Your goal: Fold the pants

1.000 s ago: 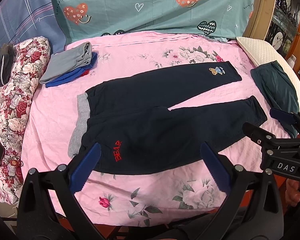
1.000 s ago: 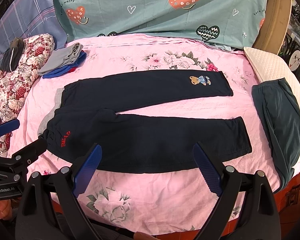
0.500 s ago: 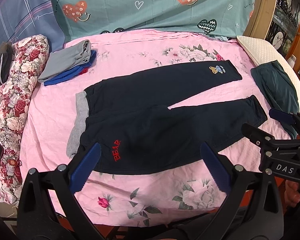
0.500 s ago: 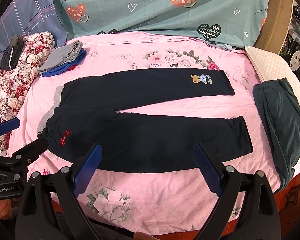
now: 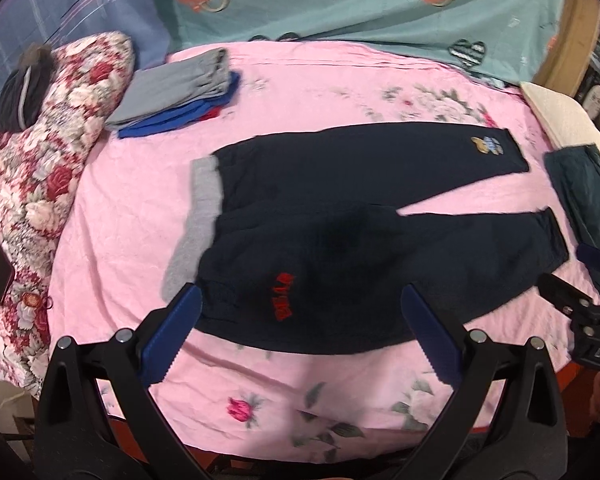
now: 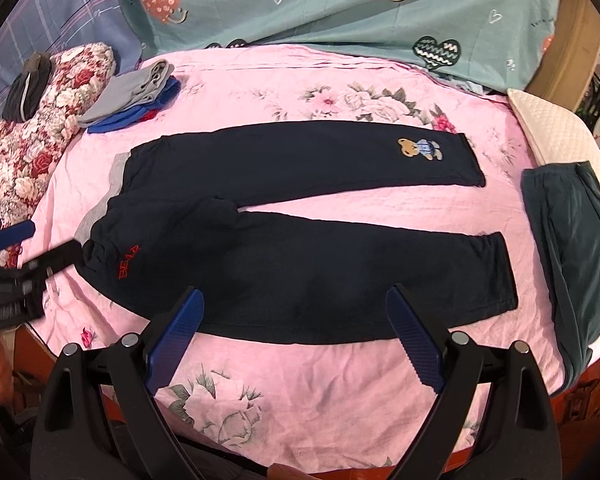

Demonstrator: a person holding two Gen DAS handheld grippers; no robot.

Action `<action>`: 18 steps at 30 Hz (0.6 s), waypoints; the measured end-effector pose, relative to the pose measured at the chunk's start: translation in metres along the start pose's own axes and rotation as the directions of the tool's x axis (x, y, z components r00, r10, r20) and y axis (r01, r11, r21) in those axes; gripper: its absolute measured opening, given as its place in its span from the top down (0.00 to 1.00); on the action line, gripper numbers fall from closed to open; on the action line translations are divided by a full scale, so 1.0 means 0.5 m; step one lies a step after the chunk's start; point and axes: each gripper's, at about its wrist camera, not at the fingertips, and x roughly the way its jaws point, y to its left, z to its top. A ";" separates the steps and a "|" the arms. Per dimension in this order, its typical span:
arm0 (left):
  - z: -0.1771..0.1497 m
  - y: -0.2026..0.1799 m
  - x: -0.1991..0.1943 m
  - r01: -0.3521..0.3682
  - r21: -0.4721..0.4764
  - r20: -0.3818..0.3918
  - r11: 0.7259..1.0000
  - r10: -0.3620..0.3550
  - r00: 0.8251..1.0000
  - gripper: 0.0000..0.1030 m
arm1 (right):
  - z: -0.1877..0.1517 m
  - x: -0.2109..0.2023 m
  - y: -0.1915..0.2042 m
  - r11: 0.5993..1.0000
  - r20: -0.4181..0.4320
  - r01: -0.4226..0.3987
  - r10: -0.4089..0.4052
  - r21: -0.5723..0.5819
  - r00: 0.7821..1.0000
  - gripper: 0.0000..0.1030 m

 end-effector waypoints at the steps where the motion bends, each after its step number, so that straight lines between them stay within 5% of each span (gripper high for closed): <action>1: 0.001 0.018 0.004 -0.015 -0.018 -0.005 1.000 0.015 1.000 0.02 | 0.002 0.006 -0.001 1.000 -0.002 -0.015 0.015 -0.006 1.000 0.10; 10: 0.041 0.190 0.050 -0.083 -0.105 -0.010 0.991 0.083 0.997 0.17 | 0.045 0.072 -0.018 0.991 -0.068 -0.132 0.130 -0.023 0.989 0.10; 18: 0.176 0.293 0.191 0.088 -0.076 -0.030 0.993 -0.091 0.995 0.31 | 0.176 0.133 0.027 0.978 -0.039 -0.164 0.160 -0.127 0.986 0.20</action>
